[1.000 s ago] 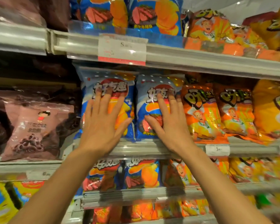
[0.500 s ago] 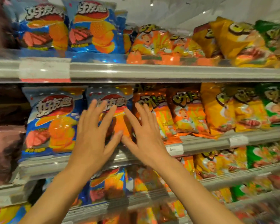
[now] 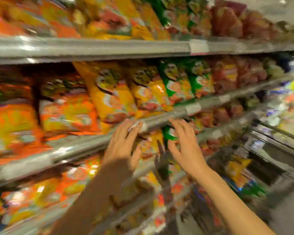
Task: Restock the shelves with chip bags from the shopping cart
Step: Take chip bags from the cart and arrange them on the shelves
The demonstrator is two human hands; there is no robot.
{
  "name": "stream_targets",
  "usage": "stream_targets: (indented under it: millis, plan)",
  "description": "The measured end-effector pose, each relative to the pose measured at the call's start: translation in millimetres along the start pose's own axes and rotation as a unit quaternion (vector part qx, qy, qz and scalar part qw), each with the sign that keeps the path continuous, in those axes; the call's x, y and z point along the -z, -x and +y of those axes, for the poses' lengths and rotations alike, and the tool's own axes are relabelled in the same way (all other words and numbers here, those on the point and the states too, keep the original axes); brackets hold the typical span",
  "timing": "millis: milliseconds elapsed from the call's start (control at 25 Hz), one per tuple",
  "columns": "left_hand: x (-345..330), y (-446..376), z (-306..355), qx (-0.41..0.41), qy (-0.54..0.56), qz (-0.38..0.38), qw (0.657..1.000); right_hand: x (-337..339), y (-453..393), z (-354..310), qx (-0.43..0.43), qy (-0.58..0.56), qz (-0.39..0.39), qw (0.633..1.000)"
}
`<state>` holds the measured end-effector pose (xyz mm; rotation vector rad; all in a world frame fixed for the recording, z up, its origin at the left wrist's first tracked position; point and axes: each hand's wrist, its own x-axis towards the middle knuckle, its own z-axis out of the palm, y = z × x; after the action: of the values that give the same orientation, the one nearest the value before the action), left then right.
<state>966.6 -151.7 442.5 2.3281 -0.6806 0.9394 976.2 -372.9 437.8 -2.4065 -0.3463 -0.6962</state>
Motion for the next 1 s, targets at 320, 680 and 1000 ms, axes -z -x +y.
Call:
stream_targets:
  millis: [320, 680, 1000]
  plan:
    - [-269.1, -27.7, 77.7, -0.025, 0.078, -0.265, 0.961, 49.0, 110.3, 257.0, -0.31, 0.072, -0.089, 0.944]
    - [-547.4, -63.4, 110.5, 0.031, 0.211, -0.53, 0.821, 69.7, 152.7, 428.6, -0.524, 0.104, -0.132, 0.835]
    - [-675.8, -99.8, 118.5, 0.117, 0.171, -0.642, 0.738, 53.7, 117.8, 552.4, -0.609, 0.037, -0.166, 0.775]
